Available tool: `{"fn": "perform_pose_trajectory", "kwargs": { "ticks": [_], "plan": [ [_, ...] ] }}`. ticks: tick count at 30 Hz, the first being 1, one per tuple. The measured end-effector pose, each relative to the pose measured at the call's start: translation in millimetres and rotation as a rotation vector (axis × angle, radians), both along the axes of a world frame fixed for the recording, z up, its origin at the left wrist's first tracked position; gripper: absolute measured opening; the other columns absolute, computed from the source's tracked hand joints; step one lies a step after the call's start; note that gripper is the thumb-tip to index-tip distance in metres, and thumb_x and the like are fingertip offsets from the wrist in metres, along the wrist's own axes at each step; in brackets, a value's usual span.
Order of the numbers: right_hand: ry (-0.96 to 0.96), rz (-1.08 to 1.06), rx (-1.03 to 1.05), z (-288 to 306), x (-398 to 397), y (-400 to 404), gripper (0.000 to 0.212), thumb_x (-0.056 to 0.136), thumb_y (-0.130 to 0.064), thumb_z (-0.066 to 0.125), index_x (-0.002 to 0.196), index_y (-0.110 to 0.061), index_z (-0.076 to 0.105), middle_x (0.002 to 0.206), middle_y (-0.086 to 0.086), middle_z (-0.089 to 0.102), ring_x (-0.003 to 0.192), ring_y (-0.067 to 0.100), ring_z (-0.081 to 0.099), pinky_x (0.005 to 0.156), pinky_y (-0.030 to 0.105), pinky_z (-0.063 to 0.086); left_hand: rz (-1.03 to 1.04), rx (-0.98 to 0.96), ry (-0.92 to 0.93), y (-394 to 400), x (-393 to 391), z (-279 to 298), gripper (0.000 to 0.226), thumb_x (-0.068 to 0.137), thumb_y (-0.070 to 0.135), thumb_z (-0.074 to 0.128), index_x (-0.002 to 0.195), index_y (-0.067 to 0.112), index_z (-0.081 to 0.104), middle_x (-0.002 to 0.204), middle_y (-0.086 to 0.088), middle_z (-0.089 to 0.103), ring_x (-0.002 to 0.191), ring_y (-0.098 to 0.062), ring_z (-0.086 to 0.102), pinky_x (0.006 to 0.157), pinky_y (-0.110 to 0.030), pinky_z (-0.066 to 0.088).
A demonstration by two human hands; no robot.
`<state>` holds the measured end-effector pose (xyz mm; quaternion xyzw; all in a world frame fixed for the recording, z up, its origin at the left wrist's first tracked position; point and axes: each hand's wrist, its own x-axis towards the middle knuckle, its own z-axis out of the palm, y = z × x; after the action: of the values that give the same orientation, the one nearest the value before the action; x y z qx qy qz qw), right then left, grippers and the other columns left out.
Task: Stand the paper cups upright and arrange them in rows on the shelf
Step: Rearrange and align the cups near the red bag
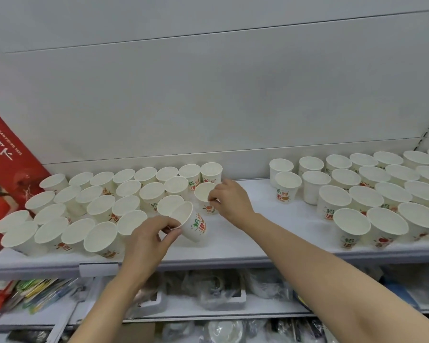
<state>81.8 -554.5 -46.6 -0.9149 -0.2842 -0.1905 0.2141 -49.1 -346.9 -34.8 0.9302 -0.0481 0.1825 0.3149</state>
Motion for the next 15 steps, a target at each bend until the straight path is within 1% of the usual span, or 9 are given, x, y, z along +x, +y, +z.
{"fn": "perform_pose_trajectory", "kwargs": {
  "ticks": [3, 7, 9, 11, 13, 15],
  "plan": [
    [-0.082, -0.042, 0.058, 8.4, -17.9, -34.8, 0.006, 0.070, -0.012, 0.075, 0.069, -0.014, 0.070, 0.067, -0.001, 0.065, 0.069, 0.024, 0.051, 0.058, 0.033, 0.043, -0.024, -0.013, 0.017, -22.5, 5.7, 4.7, 0.007, 0.082, 0.027, 0.074, 0.086, 0.030, 0.070, 0.087, 0.019, 0.066, 0.078, -0.004, 0.056, 0.062, -0.018, 0.041],
    [-0.144, -0.112, 0.081, 3.9, -49.0, -105.3, 0.008, 0.071, -0.015, 0.078, 0.071, -0.016, 0.070, 0.070, -0.003, 0.066, 0.070, 0.023, 0.051, 0.061, 0.032, 0.043, -0.079, -0.021, 0.003, -61.8, 17.6, 7.5, 0.004, 0.083, 0.028, 0.074, 0.086, 0.028, 0.071, 0.085, 0.017, 0.066, 0.078, -0.004, 0.056, 0.064, -0.022, 0.041],
    [-0.145, -0.155, 0.066, 0.2, -60.3, -141.7, 0.011, 0.069, -0.015, 0.080, 0.071, -0.015, 0.070, 0.071, -0.002, 0.066, 0.070, 0.025, 0.053, 0.061, 0.033, 0.044, -0.102, -0.017, 0.027, -84.8, 23.5, 7.2, 0.005, 0.084, 0.029, 0.073, 0.088, 0.027, 0.071, 0.088, 0.014, 0.066, 0.080, -0.005, 0.057, 0.067, -0.022, 0.043],
    [-0.118, -0.217, 0.036, 0.7, -65.9, -168.5, 0.012, 0.067, -0.013, 0.081, 0.070, -0.016, 0.070, 0.070, -0.001, 0.066, 0.069, 0.025, 0.052, 0.059, 0.033, 0.043, -0.120, 0.004, 0.079, -107.8, 28.5, 8.1, 0.006, 0.086, 0.030, 0.071, 0.091, 0.028, 0.069, 0.092, 0.012, 0.066, 0.082, -0.006, 0.057, 0.071, -0.026, 0.048],
    [-0.087, -0.277, 0.001, 5.8, -65.9, -183.3, 0.010, 0.068, -0.014, 0.080, 0.070, -0.016, 0.071, 0.070, -0.001, 0.066, 0.070, 0.025, 0.052, 0.059, 0.034, 0.042, -0.130, 0.030, 0.122, -127.8, 32.9, 10.0, 0.008, 0.086, 0.032, 0.070, 0.093, 0.028, 0.069, 0.096, 0.011, 0.066, 0.084, -0.008, 0.058, 0.076, -0.030, 0.052],
    [-0.070, -0.308, -0.048, 10.5, -62.1, -188.9, 0.005, 0.072, -0.014, 0.076, 0.072, -0.016, 0.072, 0.072, 0.000, 0.068, 0.071, 0.025, 0.052, 0.060, 0.035, 0.043, -0.137, 0.053, 0.138, -142.2, 36.8, 11.3, 0.011, 0.086, 0.033, 0.070, 0.096, 0.027, 0.070, 0.099, 0.010, 0.067, 0.085, -0.008, 0.058, 0.078, -0.030, 0.053]
  ]
}}
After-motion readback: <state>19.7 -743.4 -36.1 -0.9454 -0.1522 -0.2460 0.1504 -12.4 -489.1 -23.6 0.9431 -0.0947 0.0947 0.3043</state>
